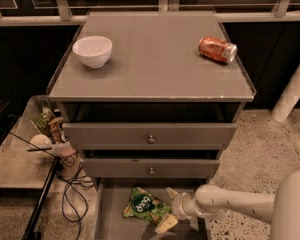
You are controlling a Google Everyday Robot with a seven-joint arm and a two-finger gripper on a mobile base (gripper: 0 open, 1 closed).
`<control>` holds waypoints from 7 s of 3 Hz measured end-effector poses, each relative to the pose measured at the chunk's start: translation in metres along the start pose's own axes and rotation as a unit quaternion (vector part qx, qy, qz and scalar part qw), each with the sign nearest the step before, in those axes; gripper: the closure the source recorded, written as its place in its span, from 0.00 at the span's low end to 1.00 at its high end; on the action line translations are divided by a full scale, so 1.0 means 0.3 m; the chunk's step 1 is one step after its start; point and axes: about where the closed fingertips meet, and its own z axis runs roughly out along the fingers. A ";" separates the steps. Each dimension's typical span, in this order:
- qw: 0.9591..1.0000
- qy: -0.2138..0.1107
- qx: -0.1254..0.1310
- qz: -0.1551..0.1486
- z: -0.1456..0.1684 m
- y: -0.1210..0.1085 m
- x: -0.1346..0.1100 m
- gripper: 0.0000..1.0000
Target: Pick green rice chip bag from bottom drawer and place on counter
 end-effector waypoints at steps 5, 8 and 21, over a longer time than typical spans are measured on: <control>0.998 -0.040 0.050 -0.015 0.301 -0.093 0.203 0.00; 0.997 -0.043 0.069 0.005 0.378 -0.086 0.234 0.19; 0.981 -0.094 0.095 -0.139 -0.683 -0.003 -0.257 1.00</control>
Offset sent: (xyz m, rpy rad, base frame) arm 0.0208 -0.0024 -0.0852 0.0391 -0.0791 0.0300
